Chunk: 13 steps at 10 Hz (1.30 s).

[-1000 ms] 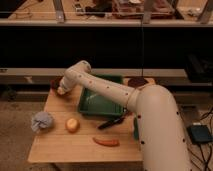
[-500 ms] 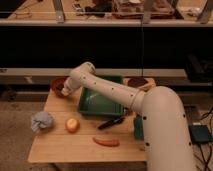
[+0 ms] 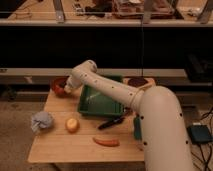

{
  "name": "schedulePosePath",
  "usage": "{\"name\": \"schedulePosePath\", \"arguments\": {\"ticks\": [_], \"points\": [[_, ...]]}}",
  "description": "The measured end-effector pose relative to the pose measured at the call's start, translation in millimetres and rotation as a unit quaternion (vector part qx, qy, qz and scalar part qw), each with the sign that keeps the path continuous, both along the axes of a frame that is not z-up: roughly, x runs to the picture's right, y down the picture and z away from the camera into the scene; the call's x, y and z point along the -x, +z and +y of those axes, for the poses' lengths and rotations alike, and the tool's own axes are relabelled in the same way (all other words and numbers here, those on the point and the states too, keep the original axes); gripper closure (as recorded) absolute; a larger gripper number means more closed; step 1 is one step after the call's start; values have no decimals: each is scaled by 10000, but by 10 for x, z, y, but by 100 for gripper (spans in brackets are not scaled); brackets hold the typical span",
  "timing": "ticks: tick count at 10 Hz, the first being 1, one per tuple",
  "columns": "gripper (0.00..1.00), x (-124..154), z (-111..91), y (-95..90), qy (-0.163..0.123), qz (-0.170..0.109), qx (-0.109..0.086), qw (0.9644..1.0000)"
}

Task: Wipe red bowl with eraser

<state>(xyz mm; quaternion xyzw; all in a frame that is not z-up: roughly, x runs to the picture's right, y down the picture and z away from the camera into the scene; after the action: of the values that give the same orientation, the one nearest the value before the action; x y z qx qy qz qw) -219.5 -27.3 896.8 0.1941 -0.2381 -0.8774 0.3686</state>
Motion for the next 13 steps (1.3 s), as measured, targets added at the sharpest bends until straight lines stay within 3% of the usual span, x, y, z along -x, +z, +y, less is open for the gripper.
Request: {"name": "schedulePosePath", "arguments": {"ticks": [3, 6, 9, 13], "points": [[100, 64, -173, -17, 41, -41, -84, 9999], [100, 231, -219, 22, -25, -90, -76, 9999], [100, 457, -204, 0, -186, -227, -100, 9995], [100, 455, -91, -142, -338, -375, -135, 9986]]}}
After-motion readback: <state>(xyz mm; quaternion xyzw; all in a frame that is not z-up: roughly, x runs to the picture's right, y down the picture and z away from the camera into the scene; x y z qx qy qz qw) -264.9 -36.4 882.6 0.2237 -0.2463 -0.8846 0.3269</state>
